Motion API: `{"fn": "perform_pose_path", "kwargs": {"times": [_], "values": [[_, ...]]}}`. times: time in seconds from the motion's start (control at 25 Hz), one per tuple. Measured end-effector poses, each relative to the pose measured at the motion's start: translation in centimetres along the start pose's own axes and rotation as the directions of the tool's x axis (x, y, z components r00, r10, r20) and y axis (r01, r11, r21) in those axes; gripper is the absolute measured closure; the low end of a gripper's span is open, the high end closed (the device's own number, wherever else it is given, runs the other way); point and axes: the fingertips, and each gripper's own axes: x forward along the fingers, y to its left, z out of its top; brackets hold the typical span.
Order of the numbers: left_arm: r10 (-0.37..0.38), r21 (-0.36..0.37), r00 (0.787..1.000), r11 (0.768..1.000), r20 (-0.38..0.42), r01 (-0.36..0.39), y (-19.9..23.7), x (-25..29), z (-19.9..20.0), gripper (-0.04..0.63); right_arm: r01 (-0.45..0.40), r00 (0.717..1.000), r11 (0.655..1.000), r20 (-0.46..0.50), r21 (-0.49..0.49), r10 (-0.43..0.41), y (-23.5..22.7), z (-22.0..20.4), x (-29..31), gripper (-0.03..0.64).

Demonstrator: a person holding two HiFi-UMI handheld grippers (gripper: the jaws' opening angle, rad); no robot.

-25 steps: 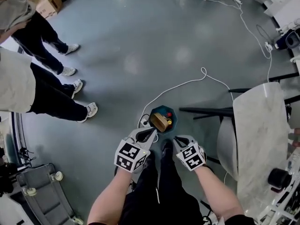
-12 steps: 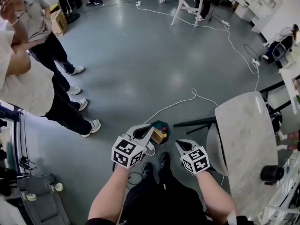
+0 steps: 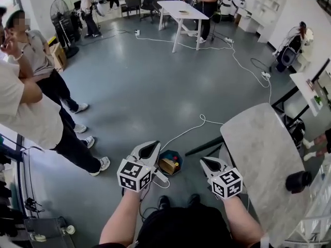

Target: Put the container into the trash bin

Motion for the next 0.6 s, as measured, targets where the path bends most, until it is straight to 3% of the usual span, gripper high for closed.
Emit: {"fn": "perform_pose_path", "kwargs": {"times": [0.28,0.4,0.6], "values": [[0.04,0.025,0.999,0.999,0.014,-0.04,-2.9,1.8,4.0,0.591,0.088,0.967,0.995,0.237,0.042,-0.096,-5.6,4.6,-7.4,0.623],[0.056,-0.006,0.998,0.998,0.028,-0.056,-4.9,2.8,5.1,0.591,0.104,0.957,0.994,0.269,0.024,-0.106,-7.8,4.9,-11.4,0.623],[0.04,-0.027,0.999,0.999,0.036,-0.039,-8.9,6.0,5.8,0.591,0.186,0.927,0.981,0.322,0.055,-0.194,-12.8,4.4,-17.9,0.623]]}}
